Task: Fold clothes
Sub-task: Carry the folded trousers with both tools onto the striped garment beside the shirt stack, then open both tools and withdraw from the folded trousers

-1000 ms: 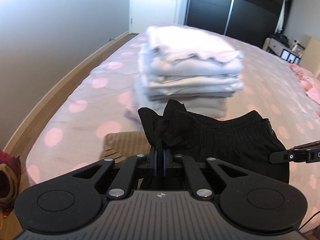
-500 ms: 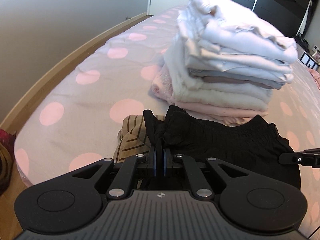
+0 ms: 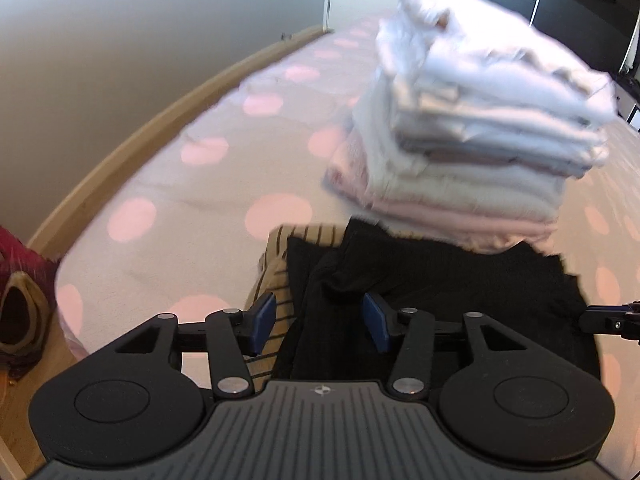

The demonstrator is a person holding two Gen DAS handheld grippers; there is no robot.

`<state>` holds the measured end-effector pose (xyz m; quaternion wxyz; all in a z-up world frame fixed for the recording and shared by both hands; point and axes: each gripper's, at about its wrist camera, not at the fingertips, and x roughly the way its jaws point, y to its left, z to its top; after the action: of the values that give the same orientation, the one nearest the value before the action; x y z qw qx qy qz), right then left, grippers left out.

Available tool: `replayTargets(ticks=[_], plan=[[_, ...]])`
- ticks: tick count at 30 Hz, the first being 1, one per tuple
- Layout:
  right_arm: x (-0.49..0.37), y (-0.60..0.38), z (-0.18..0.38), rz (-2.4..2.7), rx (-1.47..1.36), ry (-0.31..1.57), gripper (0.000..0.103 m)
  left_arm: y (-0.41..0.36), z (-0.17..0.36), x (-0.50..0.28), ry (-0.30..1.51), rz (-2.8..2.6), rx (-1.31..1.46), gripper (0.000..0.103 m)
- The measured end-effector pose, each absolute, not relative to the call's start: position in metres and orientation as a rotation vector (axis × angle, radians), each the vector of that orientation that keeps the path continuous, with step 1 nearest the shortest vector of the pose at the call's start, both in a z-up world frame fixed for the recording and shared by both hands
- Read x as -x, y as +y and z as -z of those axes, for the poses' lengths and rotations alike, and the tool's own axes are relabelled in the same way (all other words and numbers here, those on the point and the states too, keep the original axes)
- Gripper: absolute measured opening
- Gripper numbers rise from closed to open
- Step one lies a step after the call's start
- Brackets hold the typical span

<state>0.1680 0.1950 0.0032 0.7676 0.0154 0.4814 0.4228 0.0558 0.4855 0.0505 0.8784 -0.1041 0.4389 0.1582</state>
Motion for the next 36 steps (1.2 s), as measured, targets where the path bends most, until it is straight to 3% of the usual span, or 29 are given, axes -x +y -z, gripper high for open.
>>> replayTargets(ticks=[7,15,21,30,36], plan=[[-0.146,0.148,-0.051,-0.91,0.072,0.893,0.067,0.429,-0.1,-0.033,0.791,-0.312,0.13,0.056],[-0.126,0.059,-0.1,-0.834,0.081,0.744,0.076,0.315,-0.145,-0.021,0.714,-0.193,-0.001,0.062],[-0.107,-0.02,-0.119,-0.739,0.087,0.685,0.083,0.219,-0.167,-0.023,0.621,-0.141,-0.042,0.073],[-0.058,-0.146,-0.132,-0.508,0.1,0.573,0.097,0.098,-0.166,-0.024,0.537,-0.091,-0.013,0.074],[-0.017,-0.199,-0.128,-0.368,0.119,0.507,0.099,0.032,-0.151,-0.013,0.474,-0.008,-0.05,0.076]])
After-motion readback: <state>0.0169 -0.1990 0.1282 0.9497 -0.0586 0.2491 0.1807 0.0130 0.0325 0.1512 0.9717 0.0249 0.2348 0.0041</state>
